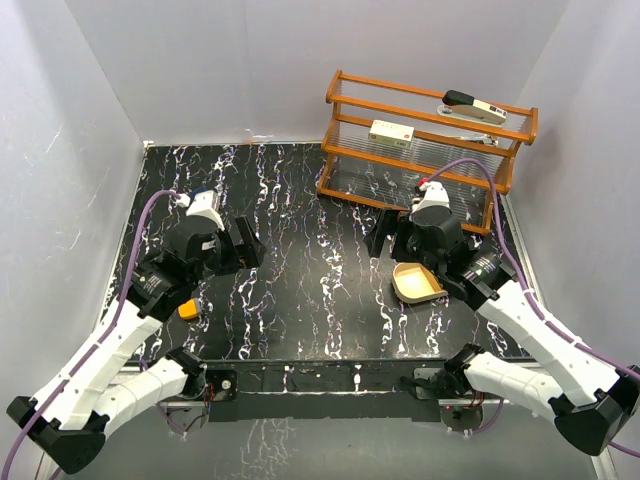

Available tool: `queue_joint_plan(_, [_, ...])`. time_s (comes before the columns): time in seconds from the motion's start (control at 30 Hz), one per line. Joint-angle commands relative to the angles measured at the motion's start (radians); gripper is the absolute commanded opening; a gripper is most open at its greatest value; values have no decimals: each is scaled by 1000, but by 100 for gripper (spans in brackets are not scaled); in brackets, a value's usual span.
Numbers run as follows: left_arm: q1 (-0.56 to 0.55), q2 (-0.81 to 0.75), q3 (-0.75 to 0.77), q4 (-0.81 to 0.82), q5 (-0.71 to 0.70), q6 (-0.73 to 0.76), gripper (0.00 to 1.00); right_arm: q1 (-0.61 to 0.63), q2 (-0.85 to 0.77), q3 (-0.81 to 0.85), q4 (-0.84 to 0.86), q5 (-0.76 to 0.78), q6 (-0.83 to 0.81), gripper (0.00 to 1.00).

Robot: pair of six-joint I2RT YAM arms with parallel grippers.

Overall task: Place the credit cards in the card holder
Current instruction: Move the card holder to the center of the board.

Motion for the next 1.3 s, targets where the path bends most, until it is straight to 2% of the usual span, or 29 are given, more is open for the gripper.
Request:
queue_joint_plan(0.0, [-5,-27,33,17,-40,11,99,-5,-28,24,48,1,0,98])
queue_joint_plan(0.23, [-5,34,31,7,-111,49,99,-4,-24,37,37,-8,4,98])
queue_joint_plan(0.33, [-5,95,50,-10,-177,63,99,-4,-24,44,30,-2,3,98])
queue_joint_plan(0.43, [-5,161,62,14,-177,127,99,-4,-23,59,15,3,5,98])
queue_joint_plan(0.5, [-5,219,45,59,-145,196,99,-4,-25,63,10,-8,9,98])
queue_joint_plan(0.63, [-1,401,104,19,-227,222,98,-5,-31,61,17,-25,10,98])
queue_joint_plan(0.7, [14,487,120,37,-217,259,98,-4,-34,64,11,-11,8,98])
queue_joint_plan(0.83, [109,624,188,48,-150,290,97,-4,-54,61,8,12,8,98])
queue_joint_plan(1.0, [292,752,285,71,-153,291,90,-5,-82,60,27,-25,22,98])
queue_joint_plan(1.13, [422,838,365,118,-129,257,76,-5,-115,42,63,-58,23,98])
queue_joint_plan(1.23, [492,912,434,144,-113,226,70,-5,-135,45,70,-67,24,98])
queue_joint_plan(1.27, [508,937,456,149,-111,217,64,-4,-142,46,71,-69,25,98])
